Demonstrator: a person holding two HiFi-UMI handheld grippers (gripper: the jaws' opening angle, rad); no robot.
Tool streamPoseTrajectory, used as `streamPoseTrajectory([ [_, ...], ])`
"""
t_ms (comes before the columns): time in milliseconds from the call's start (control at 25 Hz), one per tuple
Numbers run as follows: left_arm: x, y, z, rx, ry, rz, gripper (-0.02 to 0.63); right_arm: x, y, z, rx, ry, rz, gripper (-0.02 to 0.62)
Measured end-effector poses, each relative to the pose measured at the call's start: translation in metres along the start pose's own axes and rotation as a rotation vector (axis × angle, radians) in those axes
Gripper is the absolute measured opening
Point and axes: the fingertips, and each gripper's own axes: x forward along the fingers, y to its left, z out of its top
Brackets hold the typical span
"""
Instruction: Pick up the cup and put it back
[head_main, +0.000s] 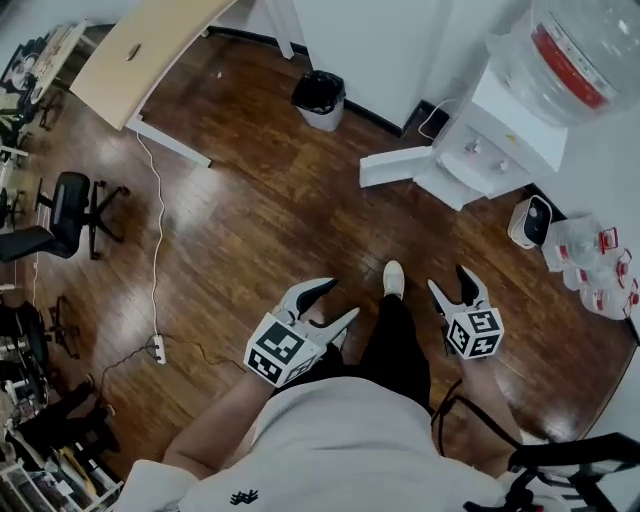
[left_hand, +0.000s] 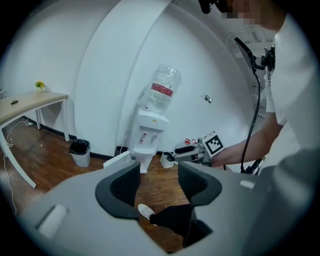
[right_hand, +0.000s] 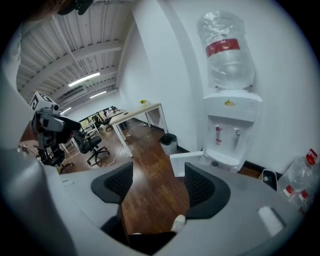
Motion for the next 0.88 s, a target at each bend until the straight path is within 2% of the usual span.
streamPoseTrajectory([
  [240, 0.094, 0.036, -0.013, 0.000, 0.002, 0.002, 0.234, 0.116, -0.108, -0.037, -0.047, 0.025, -0.028, 0.328],
  [480, 0.183, 0.069, -0.071, -0.035, -0.002, -0.015, 0.242, 0.230, -0.204, -0.105, -0.046, 0.021, -0.104, 0.325],
  [680, 0.245, 0.110, -0.109, -0.018, -0.008, -0.031, 0.251, 0.328, -0.283, -0.154, -0.018, 0.003, -0.174, 0.328],
  [880, 0.292, 0.149, -0.143, 0.006, -0.015, -0.041, 0.258, 0.411, -0.349, -0.184, -0.010, -0.021, -0.236, 0.328],
])
